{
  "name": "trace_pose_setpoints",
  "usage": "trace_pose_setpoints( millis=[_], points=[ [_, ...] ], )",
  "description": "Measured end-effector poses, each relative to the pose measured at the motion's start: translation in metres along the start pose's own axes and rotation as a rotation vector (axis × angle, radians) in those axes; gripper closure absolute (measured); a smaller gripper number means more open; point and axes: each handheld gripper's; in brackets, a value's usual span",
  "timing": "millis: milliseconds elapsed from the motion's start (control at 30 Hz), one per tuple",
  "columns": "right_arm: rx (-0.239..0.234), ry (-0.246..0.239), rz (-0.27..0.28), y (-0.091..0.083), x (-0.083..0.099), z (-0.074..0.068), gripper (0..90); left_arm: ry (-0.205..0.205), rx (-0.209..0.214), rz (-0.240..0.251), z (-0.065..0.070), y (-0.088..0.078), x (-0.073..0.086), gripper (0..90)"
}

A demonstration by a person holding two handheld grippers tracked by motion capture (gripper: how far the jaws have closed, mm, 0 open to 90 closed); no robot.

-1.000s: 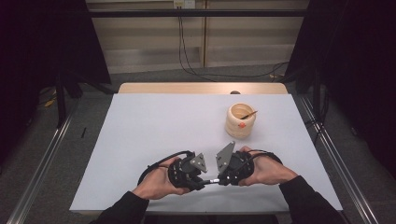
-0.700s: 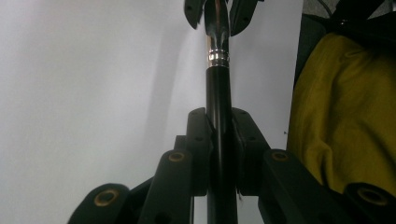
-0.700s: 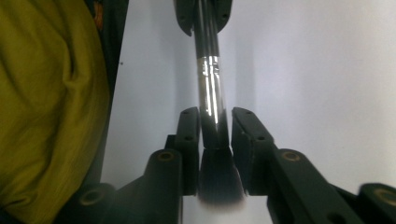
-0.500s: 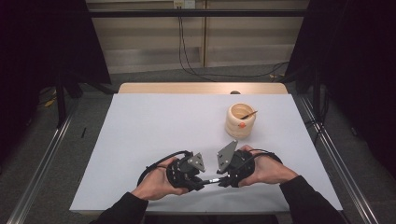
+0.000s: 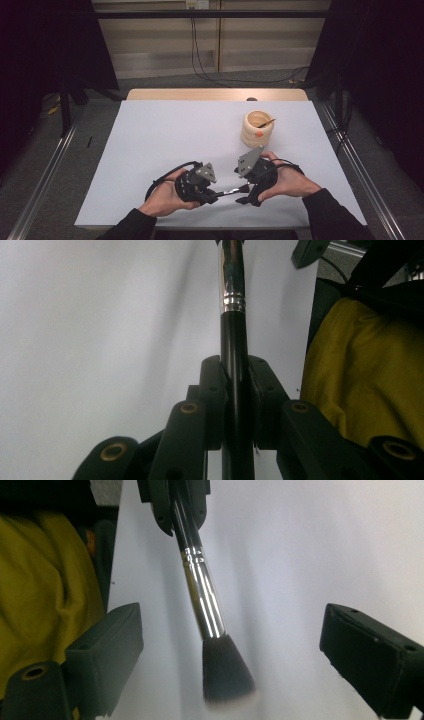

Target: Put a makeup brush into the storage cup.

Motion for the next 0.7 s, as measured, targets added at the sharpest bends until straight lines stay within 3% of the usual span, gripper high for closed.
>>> trace_pose_setpoints(
  millis=[67,100,267,367,400,433,500,533,600,633,700],
  points=[
    [-0.007,0.014,0.021,-0.003,0.002,0.0,9.4,-0.009,0.011,0.004,0.0,0.0,0.001,79.4],
    [0.005,0.022,0.029,-0.003,0.003,0.001,8.2,-0.011,-0.006,0.012,0.001,-0.001,0.002,79.4],
    [0.035,0.07,0.105,-0.011,0.008,0.004,7.2,-0.047,0.001,0.054,-0.001,-0.004,0.006,79.4],
    [0.052,0.074,0.149,-0.013,0.01,0.005,8.3,-0.047,0.009,0.075,-0.002,-0.007,0.007,79.4],
    [0.056,0.072,0.164,-0.014,0.011,0.005,8.3,-0.034,0.022,0.055,-0.003,-0.009,0.007,79.4],
    [0.057,0.074,0.182,-0.015,0.011,0.005,8.6,-0.044,-0.013,0.048,0.0,-0.009,0.007,79.4],
    [0.057,0.073,0.199,-0.017,0.012,0.004,8.7,-0.042,0.023,0.074,-0.002,-0.008,0.01,79.4],
    [0.059,0.073,0.217,-0.017,0.012,0.004,8.8,-0.063,0.019,0.092,-0.001,-0.009,0.01,79.4],
    [0.049,0.077,0.245,-0.019,0.013,0.003,9.2,-0.066,0.015,0.103,-0.001,-0.011,0.011,79.4],
    [0.044,0.082,0.261,-0.02,0.014,0.003,9.2,-0.085,0.02,0.14,0.0,-0.01,0.012,79.4],
    [0.044,0.087,0.295,-0.022,0.016,0.004,9.6,-0.094,0.035,0.15,0.0,-0.012,0.014,79.4]
  ],
)
Point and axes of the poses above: each handheld gripper's, and its own axes: y roughly forward along the jaws, x roughly out of its underside, z roughly to its right, and after that the axes turned 10 degrees about -x, right-handed
